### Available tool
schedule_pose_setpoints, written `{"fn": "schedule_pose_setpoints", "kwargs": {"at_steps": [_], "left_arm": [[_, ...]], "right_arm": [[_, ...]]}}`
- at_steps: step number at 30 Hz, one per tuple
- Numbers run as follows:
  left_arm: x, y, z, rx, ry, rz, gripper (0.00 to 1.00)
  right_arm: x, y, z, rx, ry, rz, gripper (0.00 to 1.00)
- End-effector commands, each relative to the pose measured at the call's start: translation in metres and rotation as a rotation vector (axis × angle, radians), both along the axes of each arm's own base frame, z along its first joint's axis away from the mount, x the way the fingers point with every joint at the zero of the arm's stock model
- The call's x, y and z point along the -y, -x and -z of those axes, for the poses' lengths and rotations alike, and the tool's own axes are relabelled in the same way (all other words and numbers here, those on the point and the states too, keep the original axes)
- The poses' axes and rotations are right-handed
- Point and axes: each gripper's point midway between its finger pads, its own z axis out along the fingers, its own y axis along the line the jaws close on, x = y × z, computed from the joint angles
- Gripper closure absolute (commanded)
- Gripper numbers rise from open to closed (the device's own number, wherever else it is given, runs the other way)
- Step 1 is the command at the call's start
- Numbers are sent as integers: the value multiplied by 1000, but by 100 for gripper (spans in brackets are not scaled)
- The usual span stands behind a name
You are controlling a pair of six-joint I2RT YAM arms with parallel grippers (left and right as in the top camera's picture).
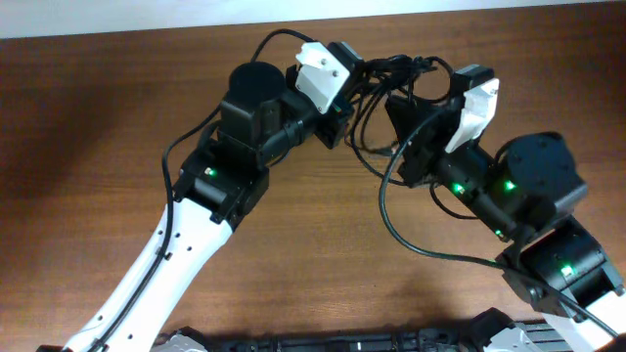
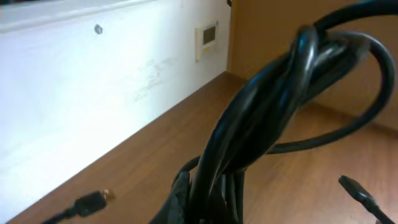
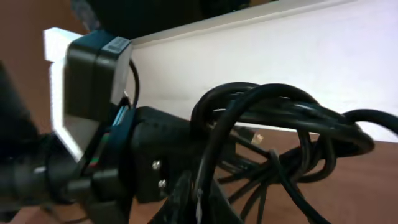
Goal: Untangle cables
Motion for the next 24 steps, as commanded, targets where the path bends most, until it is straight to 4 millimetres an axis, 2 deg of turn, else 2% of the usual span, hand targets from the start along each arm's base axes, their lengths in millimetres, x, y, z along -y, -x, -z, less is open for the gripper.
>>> {"fn": "schedule_pose_setpoints", "kwargs": {"at_steps": [1,3,4,6,7,11,12,13,14,16,17,21,24], "left_arm": [[-5,-4,-9,30,8,-17,100],[2,4,-10,27,21,46,100],[8,12,-12,26,34,100,100],[19,32,-17,21,63,230,100],[24,42,-19,19,75,295,100],[36,59,-20,14,82,367,100],[39,63,-20,15,84,381,100],[41,64,-21,16,84,386,100],[41,64,-21,15,84,386,100],[41,64,-21,15,84,386,100],[41,64,-21,16,84,385,100],[40,63,-21,19,85,381,100],[37,53,-22,34,79,323,100]], "right_arm": [[-3,13,-8,35,11,-49,96],[-4,12,-6,28,14,-49,95],[-4,11,-5,25,15,-49,75],[-6,9,-3,18,19,-49,51],[-6,8,-4,21,17,-49,44],[-7,6,-7,36,15,-49,44],[-7,6,-7,40,20,-49,51],[-7,6,-7,41,20,-50,67],[-7,6,-7,41,19,-49,73],[-7,6,-7,42,19,-49,93],[-7,6,-7,42,19,-50,96],[-7,7,-6,39,20,-52,96],[-17,15,-7,41,20,-127,96]]}}
